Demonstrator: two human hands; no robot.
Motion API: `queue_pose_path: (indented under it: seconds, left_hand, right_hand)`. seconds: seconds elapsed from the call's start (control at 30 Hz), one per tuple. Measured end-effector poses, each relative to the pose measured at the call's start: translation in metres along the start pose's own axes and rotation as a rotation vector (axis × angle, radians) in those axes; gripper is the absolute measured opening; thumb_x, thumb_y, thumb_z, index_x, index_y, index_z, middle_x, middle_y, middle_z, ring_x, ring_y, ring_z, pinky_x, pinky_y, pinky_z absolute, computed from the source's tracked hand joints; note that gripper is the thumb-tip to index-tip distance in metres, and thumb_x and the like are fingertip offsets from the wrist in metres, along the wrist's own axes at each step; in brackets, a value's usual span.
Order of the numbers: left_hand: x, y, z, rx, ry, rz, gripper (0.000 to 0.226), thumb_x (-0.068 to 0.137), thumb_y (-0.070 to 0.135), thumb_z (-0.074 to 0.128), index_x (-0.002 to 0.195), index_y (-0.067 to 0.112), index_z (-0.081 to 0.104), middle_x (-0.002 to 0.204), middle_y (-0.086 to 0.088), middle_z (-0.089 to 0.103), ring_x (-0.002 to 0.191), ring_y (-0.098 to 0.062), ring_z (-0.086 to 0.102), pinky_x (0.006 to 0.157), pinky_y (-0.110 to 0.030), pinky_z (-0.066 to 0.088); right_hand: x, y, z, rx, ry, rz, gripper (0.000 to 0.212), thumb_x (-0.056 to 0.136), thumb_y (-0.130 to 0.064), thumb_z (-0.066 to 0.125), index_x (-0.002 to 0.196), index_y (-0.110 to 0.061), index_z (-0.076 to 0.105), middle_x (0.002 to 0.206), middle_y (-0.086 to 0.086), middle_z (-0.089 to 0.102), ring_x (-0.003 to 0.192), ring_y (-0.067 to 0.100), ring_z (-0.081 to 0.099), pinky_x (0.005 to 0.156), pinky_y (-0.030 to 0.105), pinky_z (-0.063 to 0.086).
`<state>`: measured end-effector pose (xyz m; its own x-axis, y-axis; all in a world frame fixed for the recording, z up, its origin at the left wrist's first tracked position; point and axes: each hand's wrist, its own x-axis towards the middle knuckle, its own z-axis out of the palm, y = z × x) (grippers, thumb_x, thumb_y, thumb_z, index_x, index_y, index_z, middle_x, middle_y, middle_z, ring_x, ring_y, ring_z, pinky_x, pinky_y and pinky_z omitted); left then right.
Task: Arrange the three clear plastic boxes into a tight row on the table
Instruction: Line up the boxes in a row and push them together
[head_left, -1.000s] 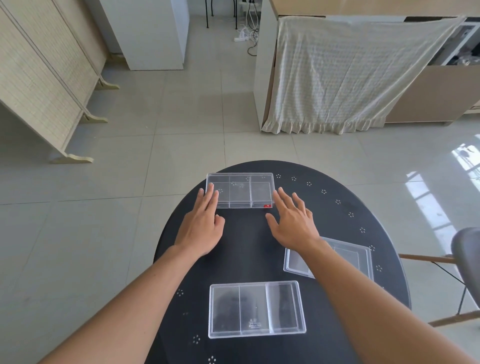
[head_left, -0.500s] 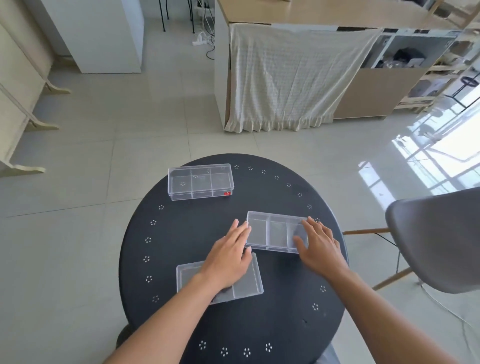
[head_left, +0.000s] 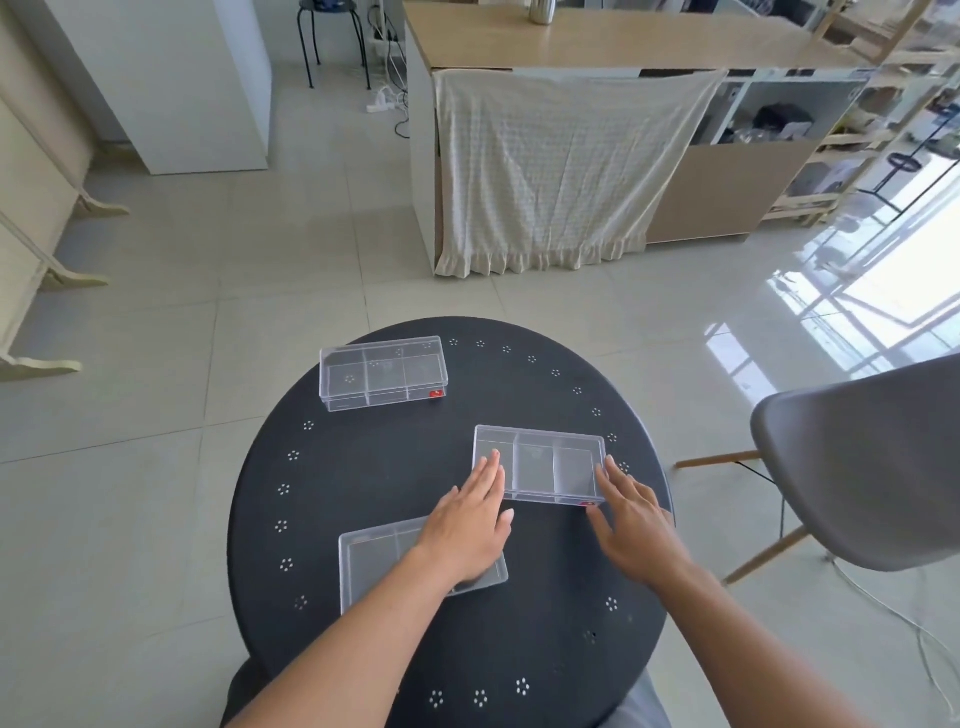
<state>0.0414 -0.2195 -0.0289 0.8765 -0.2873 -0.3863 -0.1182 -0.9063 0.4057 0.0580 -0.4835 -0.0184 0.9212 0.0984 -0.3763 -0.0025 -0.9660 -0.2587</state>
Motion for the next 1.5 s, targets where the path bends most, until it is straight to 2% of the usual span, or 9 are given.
queue_pose_path:
  seconds: [0.27, 0.57, 0.9, 1.13, 1.33, 1.5]
  left_hand:
    - [-0.005, -0.018, -0.014, -0.065, 0.016, -0.074, 0.067, 0.116, 0.043, 0.023, 0.174, 0.015, 0.004, 0.181, 0.008, -0.018, 0.169, -0.01, -0.008, 0.137, -0.048, 0.017]
    - [-0.031, -0.077, -0.033, -0.105, 0.058, -0.197, 0.066, 0.117, 0.043, 0.025, 0.174, 0.016, 0.006, 0.181, 0.008, -0.016, 0.169, -0.011, -0.005, 0.137, -0.05, 0.017]
    - [-0.069, -0.144, -0.047, -0.121, 0.112, -0.323, 0.065, 0.116, 0.041, 0.028, 0.174, 0.018, 0.01, 0.181, 0.011, -0.013, 0.169, -0.009, -0.002, 0.135, -0.053, 0.019]
    - [-0.076, -0.15, -0.045, -0.165, 0.12, -0.337, 0.065, 0.116, 0.04, 0.03, 0.174, 0.018, 0.008, 0.18, 0.013, -0.017, 0.169, -0.008, -0.005, 0.135, -0.053, 0.022]
    - [-0.075, -0.15, -0.046, -0.204, 0.13, -0.327, 0.067, 0.116, 0.042, 0.03, 0.174, 0.017, 0.009, 0.181, 0.013, -0.016, 0.169, -0.008, -0.005, 0.136, -0.053, 0.02]
    - [-0.086, -0.155, -0.039, -0.197, 0.246, -0.261, 0.066, 0.116, 0.039, 0.035, 0.174, 0.021, 0.011, 0.182, 0.013, -0.01, 0.168, -0.006, -0.008, 0.137, -0.047, 0.017]
  right_hand:
    - [0.01, -0.024, 0.0, -0.031, -0.03, -0.047, 0.068, 0.112, -0.048, 0.036, 0.173, -0.029, 0.011, 0.181, -0.014, 0.001, 0.165, 0.025, 0.015, 0.123, 0.057, 0.034]
    - [0.038, -0.1, 0.013, -0.055, -0.05, -0.158, 0.069, 0.112, -0.045, 0.038, 0.172, -0.025, 0.012, 0.181, -0.011, 0.002, 0.163, 0.027, 0.018, 0.119, 0.056, 0.037]
    - [0.055, -0.175, 0.034, -0.104, -0.115, -0.279, 0.068, 0.112, -0.044, 0.035, 0.172, -0.023, 0.01, 0.182, -0.008, -0.003, 0.165, 0.03, 0.014, 0.122, 0.058, 0.035]
    - [0.053, -0.186, 0.039, -0.103, -0.106, -0.283, 0.068, 0.112, -0.043, 0.036, 0.172, -0.024, 0.01, 0.182, -0.01, -0.003, 0.164, 0.03, 0.014, 0.122, 0.057, 0.035]
    - [0.052, -0.181, 0.034, -0.075, -0.136, -0.295, 0.071, 0.112, -0.046, 0.037, 0.172, -0.029, 0.003, 0.181, -0.012, -0.006, 0.167, 0.031, 0.006, 0.125, 0.06, 0.029]
    - [0.041, -0.174, 0.031, -0.035, -0.09, -0.342, 0.07, 0.112, -0.046, 0.038, 0.173, -0.029, 0.008, 0.182, -0.01, 0.002, 0.167, 0.027, 0.009, 0.127, 0.056, 0.027]
